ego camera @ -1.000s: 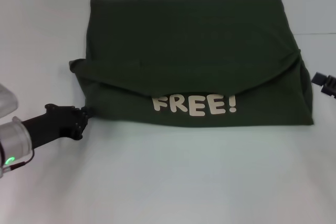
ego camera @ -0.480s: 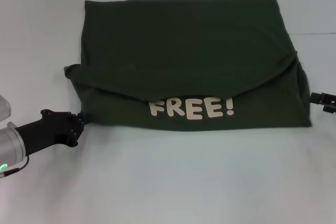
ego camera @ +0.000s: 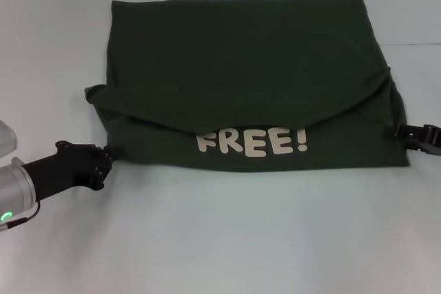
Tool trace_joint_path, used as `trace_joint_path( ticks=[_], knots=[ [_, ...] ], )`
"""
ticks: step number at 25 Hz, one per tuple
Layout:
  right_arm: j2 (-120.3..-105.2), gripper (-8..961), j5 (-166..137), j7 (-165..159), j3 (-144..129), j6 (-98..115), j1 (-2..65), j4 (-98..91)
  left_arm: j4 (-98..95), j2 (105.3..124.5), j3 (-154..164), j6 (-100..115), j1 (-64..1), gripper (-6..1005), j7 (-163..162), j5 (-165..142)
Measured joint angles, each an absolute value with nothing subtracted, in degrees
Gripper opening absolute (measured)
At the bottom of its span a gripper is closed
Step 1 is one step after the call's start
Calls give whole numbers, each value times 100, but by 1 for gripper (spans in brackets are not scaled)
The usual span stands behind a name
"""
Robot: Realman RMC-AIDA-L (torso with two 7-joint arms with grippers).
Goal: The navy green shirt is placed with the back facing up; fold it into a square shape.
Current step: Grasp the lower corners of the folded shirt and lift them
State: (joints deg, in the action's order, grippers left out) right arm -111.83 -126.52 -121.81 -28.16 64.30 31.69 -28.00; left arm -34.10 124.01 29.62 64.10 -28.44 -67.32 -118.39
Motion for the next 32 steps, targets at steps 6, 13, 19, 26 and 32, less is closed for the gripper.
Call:
trace_joint_path(
  ticks=[6, 13, 19, 26, 32],
  knots=[
    [-11177, 742, -12653, -12183, -2789, 6433, 3167, -2764, -3410, 12395, 2962, 6398, -2853, 2, -6732, -11819],
    [-11185, 741, -12656, -12186, -2823, 6525, 3117, -2753, -3410, 12393, 2962, 6389, -2863, 2, -6733, -11803],
    [-11192, 717, -12656, -12189, -2828, 6645, 3103, -2743, -3404, 12392, 2962, 6381, -2866, 2, -6732, -11803],
    [-11205, 577, -12656, -12190, -2829, 6629, 3092, -2742, -3401, 12392, 2962, 6380, -2865, 3, -6732, -11806],
    [-11227, 366, -12683, -12191, -2849, 6516, 3085, -2742, -3401, 12392, 2962, 6380, -2865, 3, -6732, -11811]
  ],
)
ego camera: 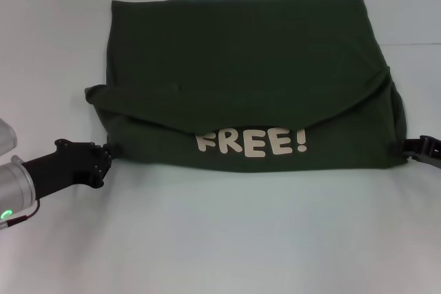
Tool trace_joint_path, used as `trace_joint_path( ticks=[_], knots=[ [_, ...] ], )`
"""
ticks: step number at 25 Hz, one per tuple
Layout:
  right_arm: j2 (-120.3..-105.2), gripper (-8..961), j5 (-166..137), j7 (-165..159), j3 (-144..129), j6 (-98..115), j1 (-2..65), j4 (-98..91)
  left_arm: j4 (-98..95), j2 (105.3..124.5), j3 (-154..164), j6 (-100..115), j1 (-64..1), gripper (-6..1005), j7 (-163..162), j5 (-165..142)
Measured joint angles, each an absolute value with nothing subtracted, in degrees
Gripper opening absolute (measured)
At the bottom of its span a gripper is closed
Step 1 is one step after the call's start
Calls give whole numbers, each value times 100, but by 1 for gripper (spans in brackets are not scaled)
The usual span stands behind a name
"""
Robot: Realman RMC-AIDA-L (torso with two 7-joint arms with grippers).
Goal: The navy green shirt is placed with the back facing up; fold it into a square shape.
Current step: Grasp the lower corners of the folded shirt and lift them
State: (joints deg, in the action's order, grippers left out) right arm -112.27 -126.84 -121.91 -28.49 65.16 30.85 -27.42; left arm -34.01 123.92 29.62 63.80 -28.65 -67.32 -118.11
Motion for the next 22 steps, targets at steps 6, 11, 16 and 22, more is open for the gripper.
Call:
trace_joint_path(
  ticks=[6, 11, 16, 22],
  knots=[
    [-11259, 180, -12702, -12191, -2849, 6502, 3078, -2748, -3401, 12392, 2961, 6381, -2865, 3, -6732, -11825],
    [-11261, 71, -12698, -12165, -2822, 6496, 3034, -2747, -3401, 12392, 2962, 6381, -2865, 2, -6732, -11825],
    [-11284, 18, -12629, -11958, -2751, 6573, 2930, -2786, -3410, 12393, 2950, 6402, -2859, 2, -6780, -11812],
    [-11285, 14, -12300, -11350, -2506, 7240, 2633, -2860, -3788, 12393, 2902, 7015, -2650, 2, -7589, -11839]
  ],
)
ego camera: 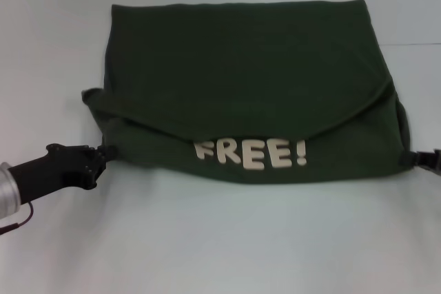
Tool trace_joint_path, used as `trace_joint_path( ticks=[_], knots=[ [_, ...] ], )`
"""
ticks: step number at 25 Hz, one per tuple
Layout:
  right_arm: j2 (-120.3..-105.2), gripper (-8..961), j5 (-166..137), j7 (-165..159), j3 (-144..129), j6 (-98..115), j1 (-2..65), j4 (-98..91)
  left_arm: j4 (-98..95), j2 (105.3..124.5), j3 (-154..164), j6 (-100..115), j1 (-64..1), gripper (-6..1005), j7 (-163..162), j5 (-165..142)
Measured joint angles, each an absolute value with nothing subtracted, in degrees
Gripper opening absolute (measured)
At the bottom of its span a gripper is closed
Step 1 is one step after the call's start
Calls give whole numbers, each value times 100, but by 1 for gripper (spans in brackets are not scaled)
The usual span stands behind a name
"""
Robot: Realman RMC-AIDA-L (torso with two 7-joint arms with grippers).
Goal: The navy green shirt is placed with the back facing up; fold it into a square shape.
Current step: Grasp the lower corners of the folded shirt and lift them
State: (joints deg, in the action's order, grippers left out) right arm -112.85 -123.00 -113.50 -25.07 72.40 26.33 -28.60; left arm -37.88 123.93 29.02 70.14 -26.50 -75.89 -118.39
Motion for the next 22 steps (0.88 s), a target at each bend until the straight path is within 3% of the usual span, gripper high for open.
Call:
trace_joint_path(
  ticks=[22],
  knots=[
    [-11339, 45, -12341, -10459, -2079, 9840, 955, -3954, -4743, 12407, 1589, 10747, -1586, 3, -8935, -12818]
  ],
)
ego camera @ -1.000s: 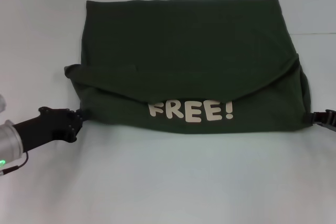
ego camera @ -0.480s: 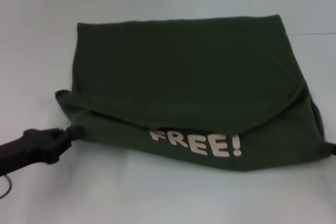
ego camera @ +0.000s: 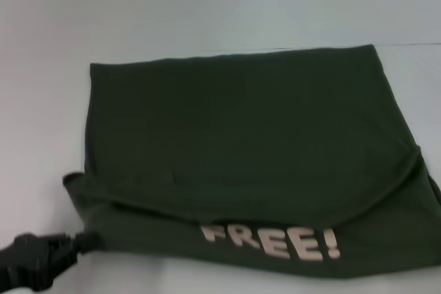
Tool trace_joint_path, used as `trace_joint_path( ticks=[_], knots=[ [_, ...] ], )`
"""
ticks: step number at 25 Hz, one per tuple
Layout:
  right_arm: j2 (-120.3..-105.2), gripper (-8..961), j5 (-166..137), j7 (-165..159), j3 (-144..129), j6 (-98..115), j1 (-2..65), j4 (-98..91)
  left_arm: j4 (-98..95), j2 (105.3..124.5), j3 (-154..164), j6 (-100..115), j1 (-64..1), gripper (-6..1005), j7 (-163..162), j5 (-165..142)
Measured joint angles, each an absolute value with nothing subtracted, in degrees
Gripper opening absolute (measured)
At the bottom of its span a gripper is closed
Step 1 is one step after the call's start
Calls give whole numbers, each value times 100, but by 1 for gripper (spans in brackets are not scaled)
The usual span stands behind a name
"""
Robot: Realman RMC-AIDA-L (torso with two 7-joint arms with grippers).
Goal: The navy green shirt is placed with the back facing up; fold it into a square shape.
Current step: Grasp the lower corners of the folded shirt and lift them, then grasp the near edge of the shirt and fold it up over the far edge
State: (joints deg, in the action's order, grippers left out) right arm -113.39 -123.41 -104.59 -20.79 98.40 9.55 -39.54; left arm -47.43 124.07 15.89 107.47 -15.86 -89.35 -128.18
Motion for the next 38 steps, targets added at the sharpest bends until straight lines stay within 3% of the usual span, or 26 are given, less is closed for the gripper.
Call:
trace_joint_path(
  ticks=[12, 19, 26, 38],
  knots=[
    [-11359, 62, -12772, -10100, -1643, 10415, 422, -3903, -4844, 12419, 1530, 11535, -1451, 2, -8863, -13629],
    [-11365, 71, -12816, -10063, -1217, 10564, 664, -3879, -4844, 12374, 1454, 11428, -1569, 3, -8891, -13659],
    [-11348, 81, -12805, -10107, -682, 10586, 1309, -3851, -4814, 12174, 1207, 11248, -2030, 3, -9040, -13617],
    [-11122, 98, -12668, -10177, -290, 9871, 2518, -3361, -4561, 11683, 880, 10425, -3123, 2, -9269, -13498]
  ],
)
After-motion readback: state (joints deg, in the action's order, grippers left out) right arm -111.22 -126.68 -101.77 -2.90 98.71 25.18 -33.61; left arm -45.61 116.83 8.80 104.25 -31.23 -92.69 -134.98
